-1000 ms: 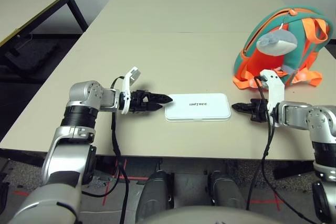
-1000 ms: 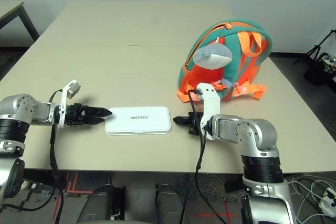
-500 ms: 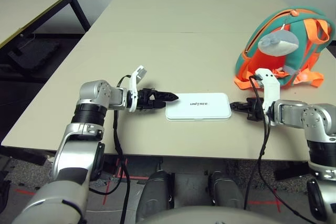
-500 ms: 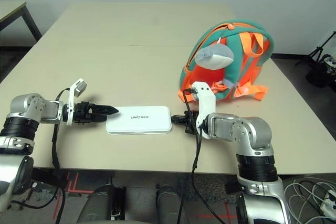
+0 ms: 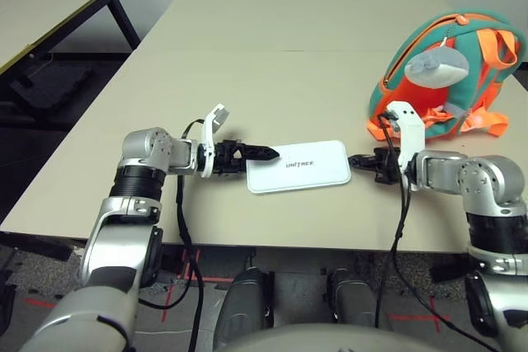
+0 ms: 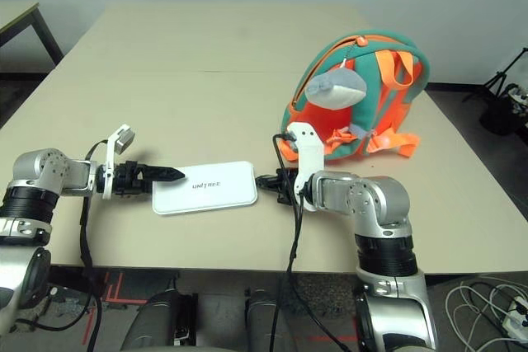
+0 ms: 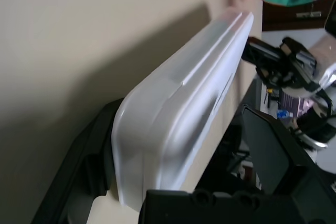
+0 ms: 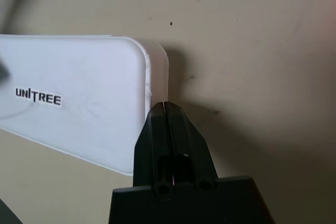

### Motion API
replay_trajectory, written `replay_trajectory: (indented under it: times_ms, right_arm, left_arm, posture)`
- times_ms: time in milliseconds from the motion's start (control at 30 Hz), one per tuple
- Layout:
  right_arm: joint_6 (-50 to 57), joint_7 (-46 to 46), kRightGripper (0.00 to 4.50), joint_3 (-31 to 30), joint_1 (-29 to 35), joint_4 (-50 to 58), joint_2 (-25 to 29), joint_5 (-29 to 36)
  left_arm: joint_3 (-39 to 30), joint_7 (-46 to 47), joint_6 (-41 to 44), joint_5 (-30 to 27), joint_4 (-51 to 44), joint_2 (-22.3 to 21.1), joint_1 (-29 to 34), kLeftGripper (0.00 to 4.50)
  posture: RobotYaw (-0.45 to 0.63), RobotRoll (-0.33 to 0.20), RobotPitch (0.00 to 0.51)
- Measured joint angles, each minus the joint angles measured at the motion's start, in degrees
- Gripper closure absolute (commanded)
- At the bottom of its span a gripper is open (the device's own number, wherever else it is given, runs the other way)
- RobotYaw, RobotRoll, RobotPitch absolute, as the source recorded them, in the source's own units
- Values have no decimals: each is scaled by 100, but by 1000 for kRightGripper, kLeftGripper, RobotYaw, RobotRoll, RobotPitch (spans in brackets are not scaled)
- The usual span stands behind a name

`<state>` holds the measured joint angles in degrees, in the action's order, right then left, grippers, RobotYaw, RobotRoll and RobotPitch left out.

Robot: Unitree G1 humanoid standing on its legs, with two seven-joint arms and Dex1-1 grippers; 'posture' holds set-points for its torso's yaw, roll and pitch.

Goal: Put the pencil case into the backpack and zip it.

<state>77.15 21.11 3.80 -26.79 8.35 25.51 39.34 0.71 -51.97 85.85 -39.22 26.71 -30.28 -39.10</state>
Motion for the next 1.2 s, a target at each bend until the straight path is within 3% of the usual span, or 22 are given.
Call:
replay_trajectory:
  times_ms: [333,567,700,800,967,1067,1200]
  right_arm:
    - [-85,56,4500,-10,-7,-52,-65,-206]
    - [-182,95,4500,-7,-15,-56,-66,-243]
    - [-392,397,3625,-6,-121,41,183,-226]
    - [-442,561,2623,174,-115,454,573,-157]
    - [490,720,1033,1359,-29,1687,1143,618]
    - [1098,779,68,2045,212,2325,1312,1099]
    - [1302,623,0,3138,814,3064,1593,1876]
  left_arm:
    - [365,-608,281,-366,-221,-220,179,2924]
    - [406,-738,38,-364,-266,-252,178,3061]
    - [422,-787,-158,-361,-443,-297,175,3061]
    - [352,-772,-273,-365,-704,-491,158,3061]
    - [-19,-683,-389,-370,-1146,-1019,-29,3061]
    - [-235,-663,-420,-405,-1350,-1114,-202,3061]
    - [-524,-514,-490,-403,-1396,-1131,-373,3061]
  posture:
    - [-60,0,77]
    - [-53,0,76]
    - [-46,0,78]
    - [-44,0,79]
    - [-71,0,87]
    - [-100,0,95]
    - [-140,0,100]
